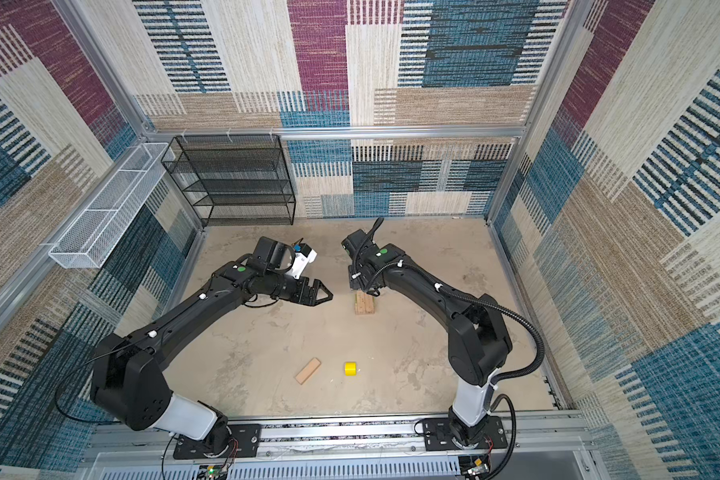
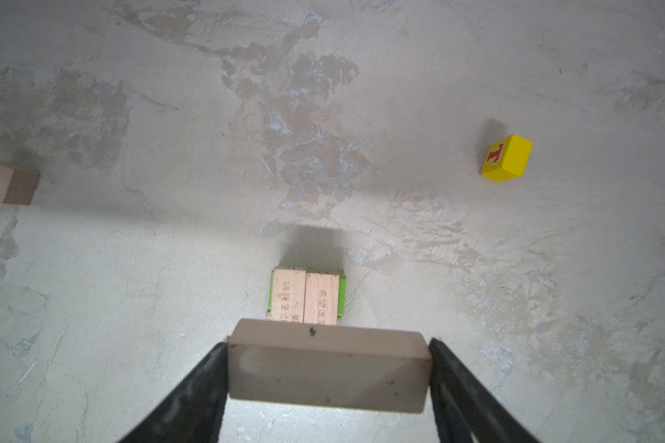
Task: Build the wood block tower
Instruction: 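Position the held block above the stack while the left gripper moves beside it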
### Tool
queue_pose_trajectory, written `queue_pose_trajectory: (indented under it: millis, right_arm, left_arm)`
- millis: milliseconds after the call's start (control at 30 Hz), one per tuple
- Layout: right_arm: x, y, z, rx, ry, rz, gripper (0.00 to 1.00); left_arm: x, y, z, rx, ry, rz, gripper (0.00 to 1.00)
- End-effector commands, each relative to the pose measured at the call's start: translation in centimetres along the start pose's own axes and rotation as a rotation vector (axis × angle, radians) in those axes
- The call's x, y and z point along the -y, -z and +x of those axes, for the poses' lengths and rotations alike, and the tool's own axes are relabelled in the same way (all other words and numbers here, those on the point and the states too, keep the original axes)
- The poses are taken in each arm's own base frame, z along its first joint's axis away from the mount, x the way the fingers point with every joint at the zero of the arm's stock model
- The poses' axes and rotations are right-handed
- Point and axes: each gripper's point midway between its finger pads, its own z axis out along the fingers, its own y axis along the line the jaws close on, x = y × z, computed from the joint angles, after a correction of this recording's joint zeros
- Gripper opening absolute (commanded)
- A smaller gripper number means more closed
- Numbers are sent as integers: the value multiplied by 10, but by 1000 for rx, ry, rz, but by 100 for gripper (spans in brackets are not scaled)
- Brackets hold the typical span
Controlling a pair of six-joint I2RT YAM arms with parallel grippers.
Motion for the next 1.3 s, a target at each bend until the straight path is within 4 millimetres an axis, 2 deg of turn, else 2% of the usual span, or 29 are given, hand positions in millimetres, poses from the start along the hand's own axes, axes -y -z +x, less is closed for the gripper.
queue_pose_trajectory:
  millis: [0,233,567,933,1000,1267]
  right_arm:
    - [-3,-6,2,-18,25,-4,0]
    - [-13,-21,3,-49,54,-26,0]
    - [-15,-49,24,-147,45,-1,0]
    - [-21,-53,25,-152,7,-22,0]
    - [-25,-48,16,-132,-17,-36,0]
    - [-23,-55,14,-135,-43,-9,0]
  left_arm:
    - [2,-1,0,-15,-2,15,94]
    - [-6,-3,1,-26,5,-17,94]
    - [-18,-4,0,-35,50,-25,94]
    - [-26,0,-2,-28,65,-48,94]
    - [-27,0,-2,-29,68,-46,94]
    - [-28,1,-2,-27,73,-49,94]
